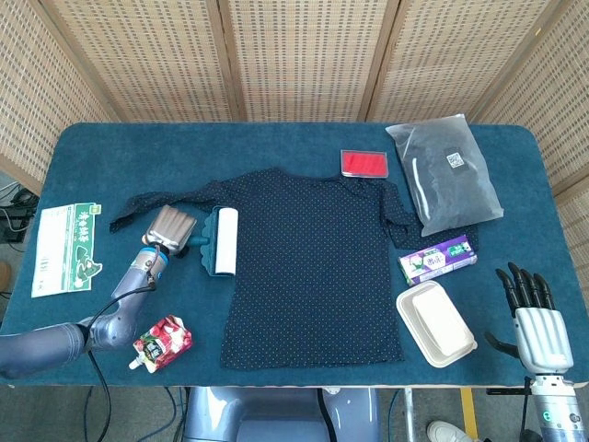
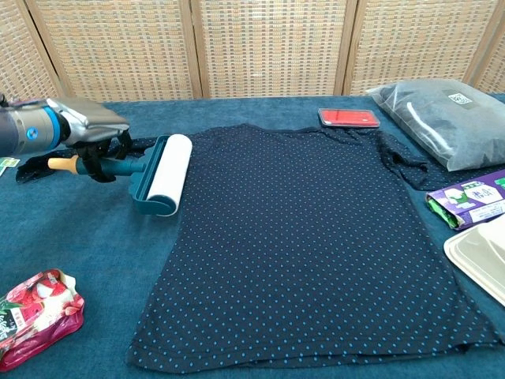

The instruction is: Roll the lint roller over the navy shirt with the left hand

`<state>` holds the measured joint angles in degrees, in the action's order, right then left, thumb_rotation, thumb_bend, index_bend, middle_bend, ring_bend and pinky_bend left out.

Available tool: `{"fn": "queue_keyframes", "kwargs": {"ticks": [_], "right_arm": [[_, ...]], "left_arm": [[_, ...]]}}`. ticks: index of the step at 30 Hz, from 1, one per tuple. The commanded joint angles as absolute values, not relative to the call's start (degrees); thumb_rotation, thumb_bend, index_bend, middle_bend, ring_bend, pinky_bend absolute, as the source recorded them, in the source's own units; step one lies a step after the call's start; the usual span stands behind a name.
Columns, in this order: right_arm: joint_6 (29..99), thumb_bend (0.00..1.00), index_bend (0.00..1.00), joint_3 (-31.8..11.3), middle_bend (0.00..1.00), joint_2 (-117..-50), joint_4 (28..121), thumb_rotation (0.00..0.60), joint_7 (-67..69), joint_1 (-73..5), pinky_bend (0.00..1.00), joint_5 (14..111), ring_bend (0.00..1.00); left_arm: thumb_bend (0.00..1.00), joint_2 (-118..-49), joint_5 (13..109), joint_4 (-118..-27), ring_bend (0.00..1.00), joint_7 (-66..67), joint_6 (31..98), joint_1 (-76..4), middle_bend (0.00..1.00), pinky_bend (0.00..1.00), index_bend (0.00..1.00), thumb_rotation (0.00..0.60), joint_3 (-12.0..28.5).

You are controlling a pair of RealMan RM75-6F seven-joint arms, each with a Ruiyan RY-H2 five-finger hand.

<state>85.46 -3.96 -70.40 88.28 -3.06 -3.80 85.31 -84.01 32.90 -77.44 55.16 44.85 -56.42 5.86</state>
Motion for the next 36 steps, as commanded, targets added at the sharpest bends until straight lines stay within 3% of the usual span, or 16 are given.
{"fn": "queue_keyframes", "kwargs": {"ticks": [1,13,36], "right_arm": [[85.6,0.13,0.0,-4.2,0.0,-70.1,88.3,0.6,-2.3,-3.7,0.0,85.1,0.0],[84.1,0.13,0.0,-4.4,0.0,-69.5,87.9,0.6,0.3,-4.0,0.0,83.9,0.0],[81.7,0.13,0.0,-4.5,0.0,-69.3,86.7,0.6,3.6,-4.6,0.0,82.6,0.0]], "left_arm": [[0.66,-80.8,24.8,-83.6,0.73,62.0,48.1,-61.4,0.89,0.67,0.86,0.6,5.5],[0.61,-82.2,15.5,-85.9,0.73,69.8,51.1,-69.5,0.89,0.67,0.88,0.6,4.5],[0.62,-92.8,0.7,-79.5,0.73,81.6,55.1,-79.1,0.9,0.67,0.88,0.6,1.4]]}}
